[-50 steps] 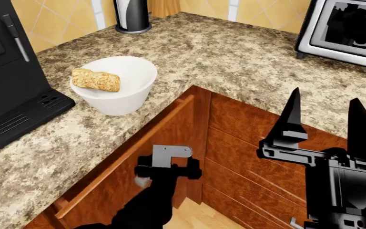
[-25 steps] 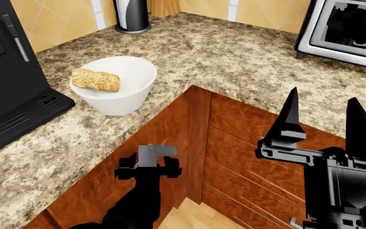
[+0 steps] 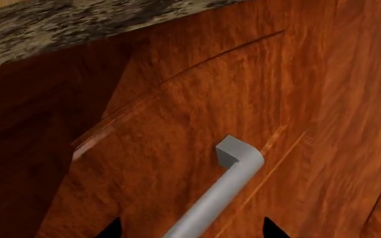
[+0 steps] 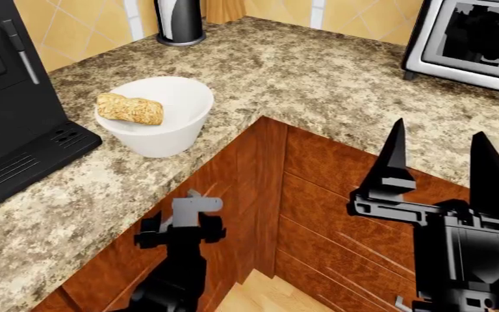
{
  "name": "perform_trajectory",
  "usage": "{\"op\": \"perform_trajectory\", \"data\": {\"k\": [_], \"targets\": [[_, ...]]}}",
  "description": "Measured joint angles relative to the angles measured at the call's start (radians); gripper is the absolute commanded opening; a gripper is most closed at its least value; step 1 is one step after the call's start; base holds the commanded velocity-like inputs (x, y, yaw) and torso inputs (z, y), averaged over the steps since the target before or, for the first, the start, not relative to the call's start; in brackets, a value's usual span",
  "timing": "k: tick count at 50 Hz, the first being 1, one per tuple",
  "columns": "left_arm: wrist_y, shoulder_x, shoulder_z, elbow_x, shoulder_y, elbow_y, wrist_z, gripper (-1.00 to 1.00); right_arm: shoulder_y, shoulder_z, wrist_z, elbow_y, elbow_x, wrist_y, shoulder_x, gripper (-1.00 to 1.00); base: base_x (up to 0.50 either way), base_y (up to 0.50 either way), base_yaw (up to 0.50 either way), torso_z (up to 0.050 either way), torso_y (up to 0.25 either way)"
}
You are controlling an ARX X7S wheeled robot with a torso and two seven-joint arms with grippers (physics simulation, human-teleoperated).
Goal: Place the bar in the bowl and close the drawer.
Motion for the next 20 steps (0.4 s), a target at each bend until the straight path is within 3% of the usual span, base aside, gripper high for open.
{"op": "perform_trajectory", "data": {"k": [12,20], "targets": [[-0.070,0.000,-0.246,0.295,0.026,0.011,0.015,1.00,-0.002,0.005,-0.004,-0.003,-0.001,0.008,-0.004,1.00,0.00,0.00,0.01,0.000,0.000],[-0.096,0.000,-0.345,0.409,0.038,0.021,0.024,1.00,-0.005,0.008,-0.006,-0.008,-0.002,0.011,-0.003,1.00,0.00,0.00,0.01,0.000,0.000]]}}
